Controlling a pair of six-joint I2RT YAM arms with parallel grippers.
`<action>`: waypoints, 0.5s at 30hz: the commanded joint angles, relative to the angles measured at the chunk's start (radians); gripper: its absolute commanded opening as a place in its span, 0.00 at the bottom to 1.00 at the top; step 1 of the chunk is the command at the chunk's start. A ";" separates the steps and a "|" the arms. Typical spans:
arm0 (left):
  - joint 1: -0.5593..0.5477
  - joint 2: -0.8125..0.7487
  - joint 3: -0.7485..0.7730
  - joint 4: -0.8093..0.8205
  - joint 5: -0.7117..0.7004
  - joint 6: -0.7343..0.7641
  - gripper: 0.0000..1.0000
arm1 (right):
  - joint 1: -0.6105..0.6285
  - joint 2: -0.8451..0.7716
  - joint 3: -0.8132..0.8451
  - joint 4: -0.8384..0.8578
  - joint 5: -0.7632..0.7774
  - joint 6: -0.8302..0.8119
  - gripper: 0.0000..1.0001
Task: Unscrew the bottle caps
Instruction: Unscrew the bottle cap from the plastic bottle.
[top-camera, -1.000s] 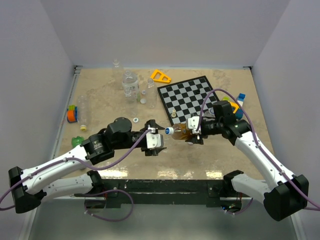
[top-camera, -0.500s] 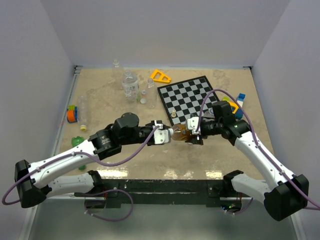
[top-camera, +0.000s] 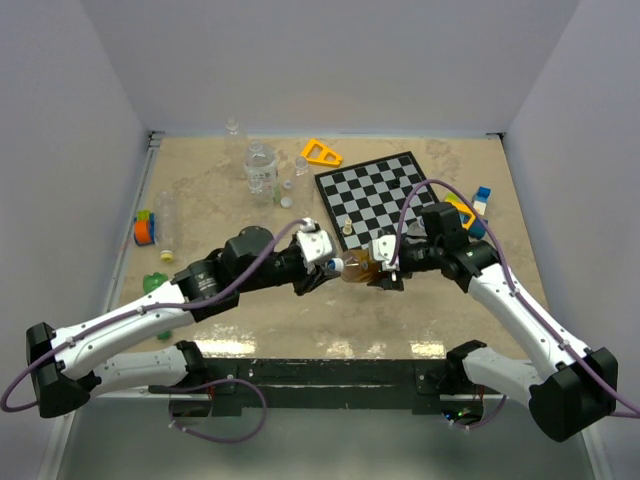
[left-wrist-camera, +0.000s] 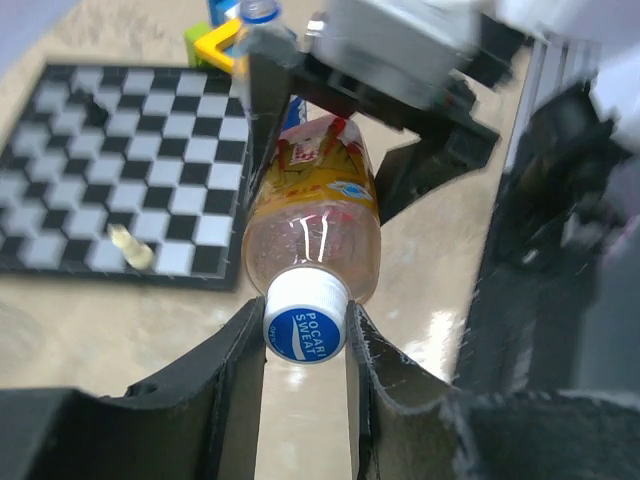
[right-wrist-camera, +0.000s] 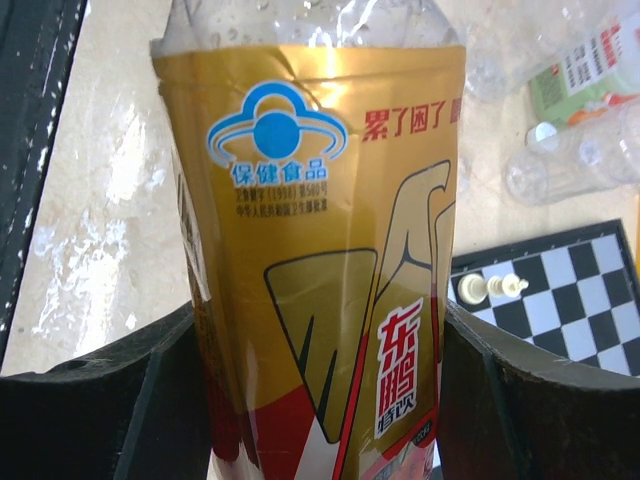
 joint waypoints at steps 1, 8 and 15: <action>0.007 -0.108 -0.004 -0.016 -0.326 -0.735 0.00 | -0.001 -0.005 -0.009 0.030 0.009 0.022 0.06; 0.007 -0.130 0.037 -0.209 -0.415 -1.195 0.00 | 0.019 0.016 -0.009 0.038 0.027 0.030 0.06; 0.007 -0.144 0.021 -0.200 -0.439 -1.200 0.00 | 0.019 0.008 -0.014 0.048 0.039 0.042 0.06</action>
